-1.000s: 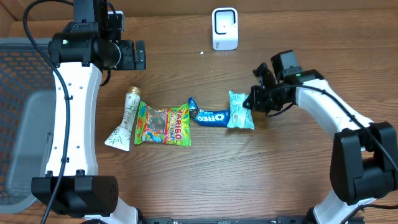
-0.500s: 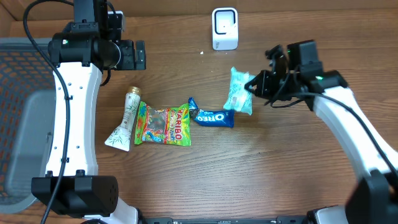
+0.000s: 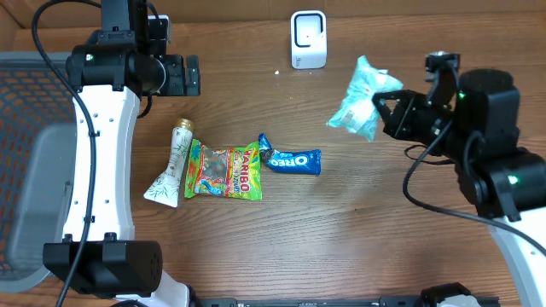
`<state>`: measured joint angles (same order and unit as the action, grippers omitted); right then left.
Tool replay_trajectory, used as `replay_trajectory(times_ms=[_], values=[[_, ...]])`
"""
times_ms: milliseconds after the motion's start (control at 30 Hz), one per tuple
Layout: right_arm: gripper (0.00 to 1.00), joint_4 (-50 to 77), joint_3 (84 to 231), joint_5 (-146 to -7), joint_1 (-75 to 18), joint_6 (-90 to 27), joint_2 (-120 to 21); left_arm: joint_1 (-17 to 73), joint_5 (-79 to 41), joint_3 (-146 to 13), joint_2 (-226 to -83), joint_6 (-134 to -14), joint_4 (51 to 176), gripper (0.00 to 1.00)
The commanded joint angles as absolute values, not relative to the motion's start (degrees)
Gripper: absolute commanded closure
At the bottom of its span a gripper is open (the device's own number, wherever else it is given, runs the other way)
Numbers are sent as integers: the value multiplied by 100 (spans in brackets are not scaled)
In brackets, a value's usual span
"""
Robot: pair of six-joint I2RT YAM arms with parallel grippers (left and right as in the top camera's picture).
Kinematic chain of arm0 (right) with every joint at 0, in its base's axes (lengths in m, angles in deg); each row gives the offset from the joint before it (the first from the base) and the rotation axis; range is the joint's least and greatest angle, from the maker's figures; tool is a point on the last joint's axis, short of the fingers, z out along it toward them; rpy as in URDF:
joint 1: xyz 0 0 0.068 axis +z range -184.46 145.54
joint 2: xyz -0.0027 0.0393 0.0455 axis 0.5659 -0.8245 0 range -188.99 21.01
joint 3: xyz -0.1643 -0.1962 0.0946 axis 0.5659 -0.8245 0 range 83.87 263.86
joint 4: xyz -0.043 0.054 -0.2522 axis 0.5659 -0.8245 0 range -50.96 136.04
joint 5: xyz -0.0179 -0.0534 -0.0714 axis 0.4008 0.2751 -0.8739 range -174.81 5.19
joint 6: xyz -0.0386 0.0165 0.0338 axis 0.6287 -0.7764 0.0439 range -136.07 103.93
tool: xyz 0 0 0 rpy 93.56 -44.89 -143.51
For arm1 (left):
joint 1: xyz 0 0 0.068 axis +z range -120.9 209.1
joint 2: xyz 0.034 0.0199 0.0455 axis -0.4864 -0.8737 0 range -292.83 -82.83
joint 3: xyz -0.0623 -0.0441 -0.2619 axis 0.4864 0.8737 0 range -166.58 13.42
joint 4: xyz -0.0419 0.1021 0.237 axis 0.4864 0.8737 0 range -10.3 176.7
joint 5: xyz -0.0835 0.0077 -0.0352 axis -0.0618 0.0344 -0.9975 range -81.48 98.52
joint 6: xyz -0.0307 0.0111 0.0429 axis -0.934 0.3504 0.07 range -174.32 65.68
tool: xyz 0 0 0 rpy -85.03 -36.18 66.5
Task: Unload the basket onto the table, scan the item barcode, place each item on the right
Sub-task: 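Carry the wipes pack up to the scanner, barcode facing it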
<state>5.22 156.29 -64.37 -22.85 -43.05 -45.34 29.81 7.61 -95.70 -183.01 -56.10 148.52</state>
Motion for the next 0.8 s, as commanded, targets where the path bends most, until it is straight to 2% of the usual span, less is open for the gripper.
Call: replay_trajectory(times_ms=[0, 200, 567, 767], values=[[96, 524, 15780, -6784, -2291, -4325, -4549, 2949, 700, -9548, -18290, -5711, 14849, 0], [96, 557, 15775, -7132, -2044, -4005, -4812, 2949, 702, -9548, -18290, -5713, 14849, 0], [96, 1219, 15911, -9829, -571, -3831, -5839, 2949, 700, -9548, -18290, -5711, 14849, 1], [96, 1062, 17253, -11715, -53, -2873, -7159, 2949, 702, -9548, -18290, -5711, 14849, 0]])
